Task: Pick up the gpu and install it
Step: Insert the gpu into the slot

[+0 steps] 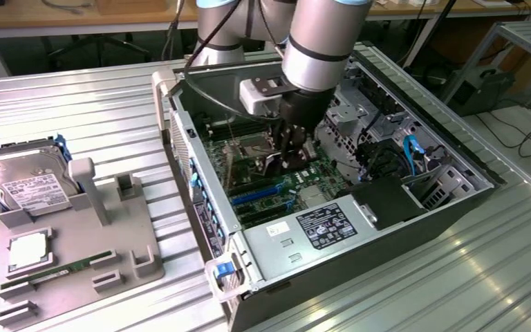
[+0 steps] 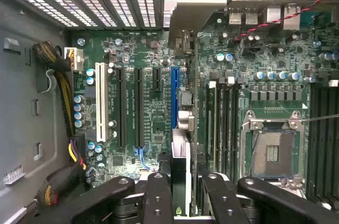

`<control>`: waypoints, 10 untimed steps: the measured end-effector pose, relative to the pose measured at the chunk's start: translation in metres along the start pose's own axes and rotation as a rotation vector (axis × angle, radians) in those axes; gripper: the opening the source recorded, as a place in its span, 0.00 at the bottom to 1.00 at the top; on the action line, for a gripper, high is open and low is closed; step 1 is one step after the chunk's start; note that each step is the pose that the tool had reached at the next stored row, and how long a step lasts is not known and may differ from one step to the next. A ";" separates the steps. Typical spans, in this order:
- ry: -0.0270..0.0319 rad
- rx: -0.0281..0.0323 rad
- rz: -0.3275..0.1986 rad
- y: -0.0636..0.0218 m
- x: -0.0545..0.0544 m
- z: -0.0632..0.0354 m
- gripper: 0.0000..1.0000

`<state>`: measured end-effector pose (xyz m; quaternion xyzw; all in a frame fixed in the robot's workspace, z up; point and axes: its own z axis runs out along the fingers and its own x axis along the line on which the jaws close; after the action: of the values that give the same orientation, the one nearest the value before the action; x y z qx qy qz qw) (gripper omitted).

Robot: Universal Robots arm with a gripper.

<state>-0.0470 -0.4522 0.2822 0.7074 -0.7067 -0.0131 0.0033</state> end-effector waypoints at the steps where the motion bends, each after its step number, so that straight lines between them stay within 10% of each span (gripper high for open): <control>1: 0.0035 0.0102 0.000 0.0161 0.000 0.0059 0.27; 10: 0.0005 0.0181 -0.003 0.0325 0.004 0.0311 0.27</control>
<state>-0.0802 -0.4563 0.2519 0.7085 -0.7056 -0.0065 -0.0029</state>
